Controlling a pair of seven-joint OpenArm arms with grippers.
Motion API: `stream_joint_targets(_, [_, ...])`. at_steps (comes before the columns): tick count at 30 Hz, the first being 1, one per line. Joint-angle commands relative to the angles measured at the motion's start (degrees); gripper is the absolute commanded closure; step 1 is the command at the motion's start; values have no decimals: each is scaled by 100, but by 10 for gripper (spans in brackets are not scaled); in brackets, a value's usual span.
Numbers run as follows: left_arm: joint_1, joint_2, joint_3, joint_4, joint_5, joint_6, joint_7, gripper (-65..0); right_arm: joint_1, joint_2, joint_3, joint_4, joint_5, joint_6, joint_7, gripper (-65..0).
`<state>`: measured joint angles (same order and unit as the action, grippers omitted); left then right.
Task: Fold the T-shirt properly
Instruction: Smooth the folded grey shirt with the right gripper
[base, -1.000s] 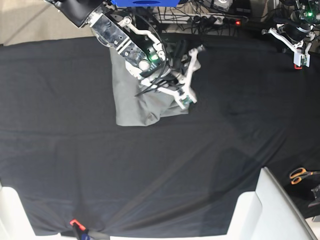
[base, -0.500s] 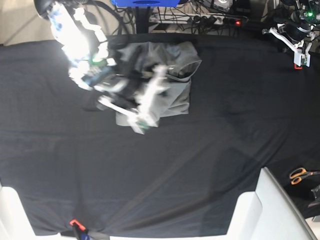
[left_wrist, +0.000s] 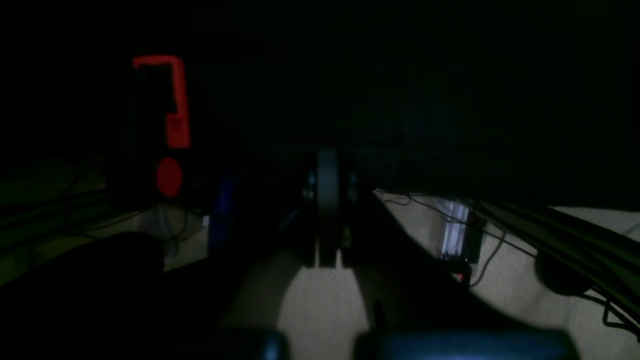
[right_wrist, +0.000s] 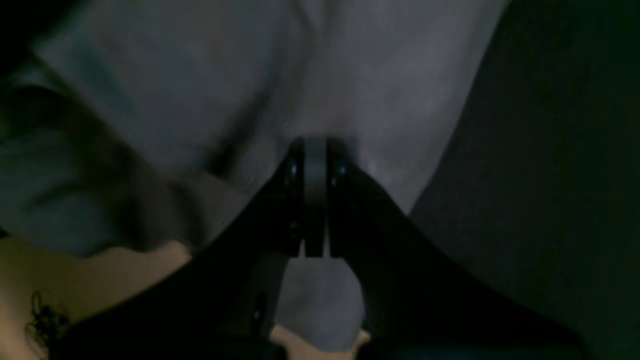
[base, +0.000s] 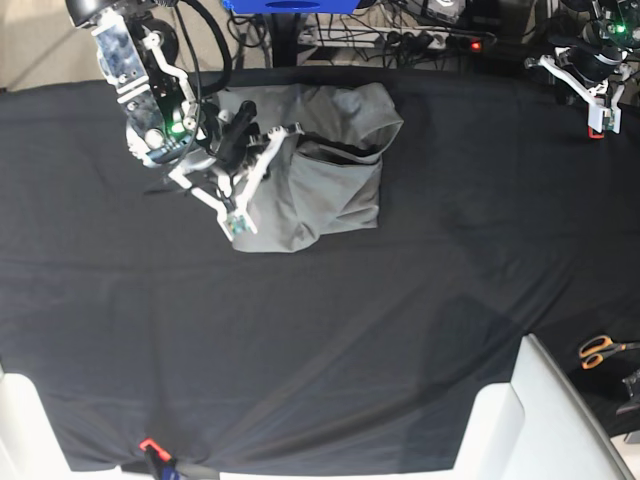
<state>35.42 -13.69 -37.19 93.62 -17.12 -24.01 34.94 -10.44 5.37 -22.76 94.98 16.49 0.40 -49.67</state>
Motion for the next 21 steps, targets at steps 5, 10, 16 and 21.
stream_joint_targets(5, [49, -103, -57, 84, -33, 32, -96, 0, 178, -251, -66, -236, 34, 17, 75, -2])
stream_joint_targets(10, [49, -103, -57, 84, -33, 32, -96, 0, 477, -365, -524, -342, 34, 8, 75, -2])
stream_joint_targets(16, [49, -103, -83, 84, -24, 32, -96, 0, 828, -576, -849, -351, 34, -18, 31, -2])
stream_joint_targets(21, [49, -103, -66, 84, -24, 32, -96, 0, 1057, -945, -858, -623, 34, -10, 31, -2])
